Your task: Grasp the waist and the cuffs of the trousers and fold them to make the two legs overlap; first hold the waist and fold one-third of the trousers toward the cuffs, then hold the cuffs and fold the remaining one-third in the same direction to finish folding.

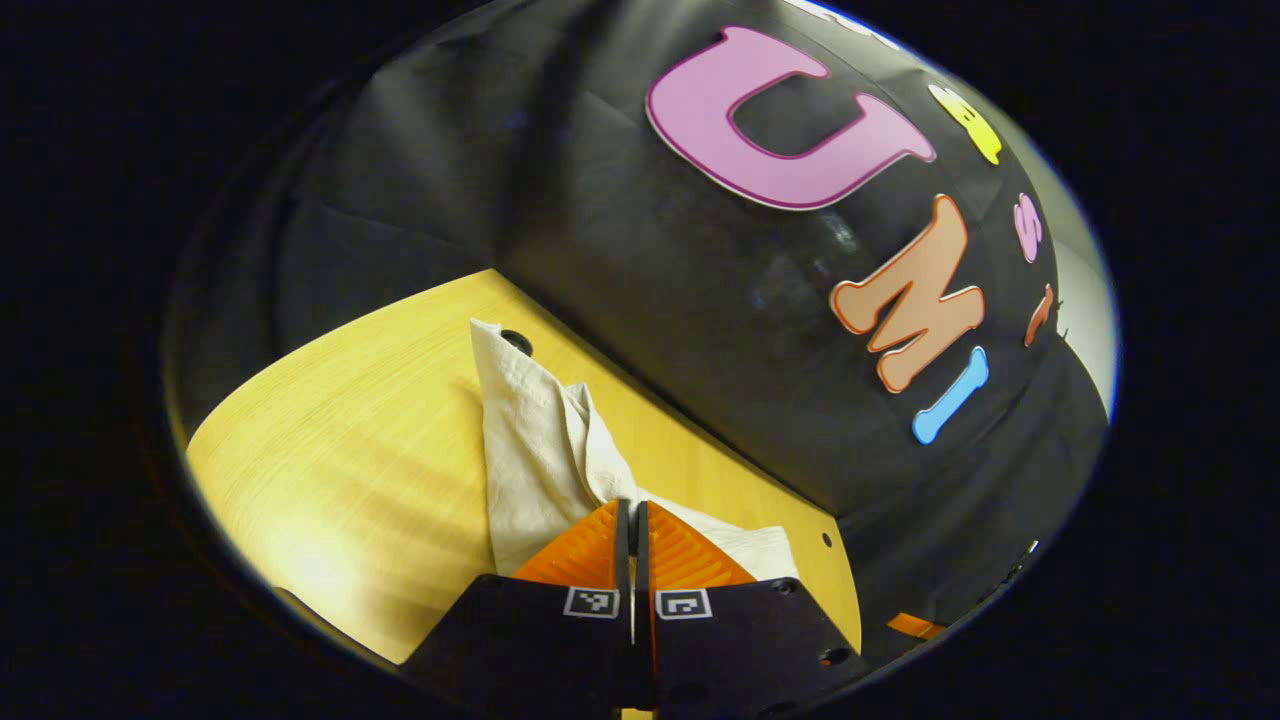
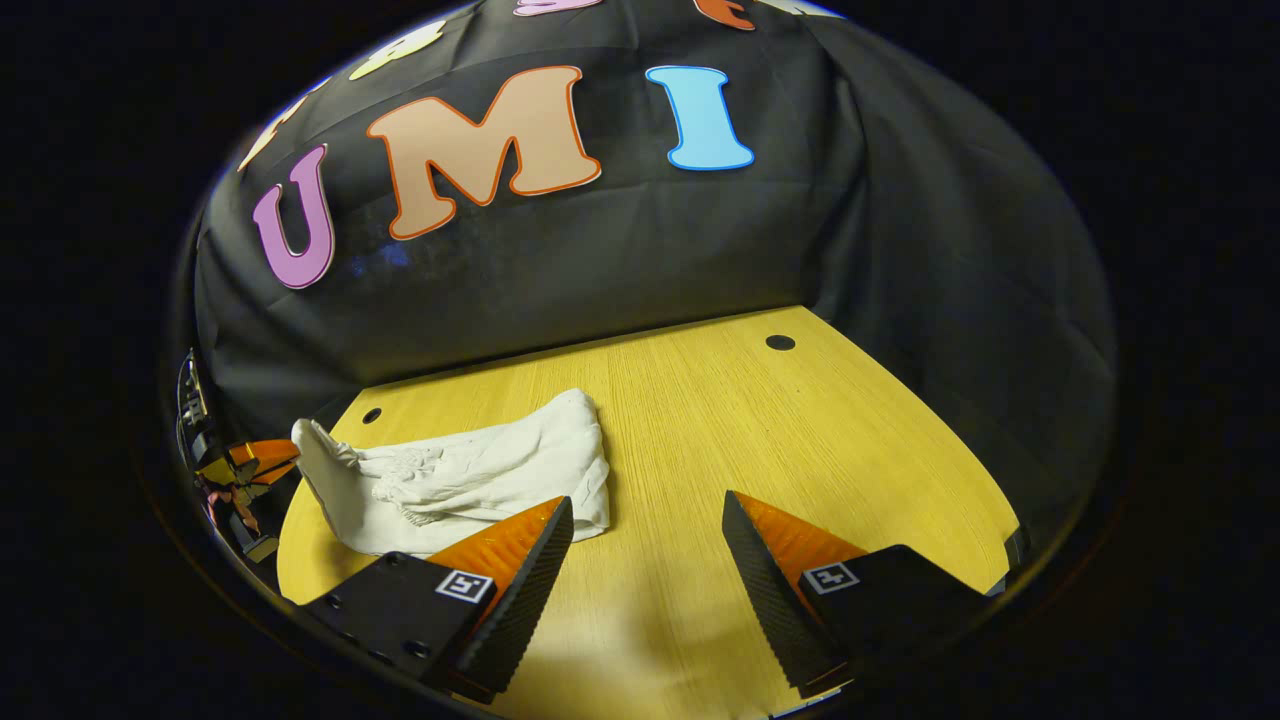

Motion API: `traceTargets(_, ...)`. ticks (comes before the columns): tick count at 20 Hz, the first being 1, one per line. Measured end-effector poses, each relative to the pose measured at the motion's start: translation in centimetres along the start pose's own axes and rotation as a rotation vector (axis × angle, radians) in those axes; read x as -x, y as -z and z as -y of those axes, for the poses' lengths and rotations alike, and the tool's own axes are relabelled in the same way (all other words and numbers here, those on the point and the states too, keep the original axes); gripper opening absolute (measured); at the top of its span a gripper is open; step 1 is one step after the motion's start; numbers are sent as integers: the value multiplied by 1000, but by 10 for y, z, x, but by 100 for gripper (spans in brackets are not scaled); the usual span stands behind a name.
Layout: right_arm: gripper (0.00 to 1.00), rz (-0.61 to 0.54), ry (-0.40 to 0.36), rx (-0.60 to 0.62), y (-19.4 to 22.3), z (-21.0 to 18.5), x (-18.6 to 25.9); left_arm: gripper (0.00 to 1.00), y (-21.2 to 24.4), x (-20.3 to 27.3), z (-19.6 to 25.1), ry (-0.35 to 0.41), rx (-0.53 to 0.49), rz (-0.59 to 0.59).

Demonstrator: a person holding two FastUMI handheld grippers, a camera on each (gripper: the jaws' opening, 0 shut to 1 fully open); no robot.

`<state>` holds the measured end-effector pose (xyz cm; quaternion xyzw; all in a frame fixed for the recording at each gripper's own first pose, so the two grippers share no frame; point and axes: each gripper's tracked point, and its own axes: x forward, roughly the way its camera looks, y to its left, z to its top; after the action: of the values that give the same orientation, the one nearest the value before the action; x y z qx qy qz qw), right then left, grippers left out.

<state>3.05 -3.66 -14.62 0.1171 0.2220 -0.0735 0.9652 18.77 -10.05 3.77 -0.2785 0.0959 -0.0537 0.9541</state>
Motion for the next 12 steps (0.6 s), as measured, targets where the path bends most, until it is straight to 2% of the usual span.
traceTargets(1, 92, 9, -6, -11, -3, 5, 0, 0, 1, -1, 13, 12, -10, 2)
traceTargets(2, 92, 12, -11, -16, -2, 9, 2, 0, 3, -3, 27, 25, -20, 2)
traceTargets(3, 97, 8, -16, -19, -2, 14, 0, 0, 5, -6, 42, 35, -28, 6)
traceTargets(5, 96, -3, -35, -23, -1, 20, -5, 0, 11, -10, 70, 56, -52, 8)
traceTargets(6, 91, -8, -43, -24, 0, 24, -8, 0, 14, -13, 84, 66, -65, 8)
traceTargets(7, 91, -10, -48, -22, 0, 29, -10, 0, 21, -16, 101, 80, -78, 4)
traceTargets(8, 96, -12, -51, -18, 0, 34, -13, 0, 26, -18, 118, 97, -86, 1)
traceTargets(12, 96, -32, -69, 4, 4, 58, -19, 0, 51, -29, 193, 183, -127, -10)
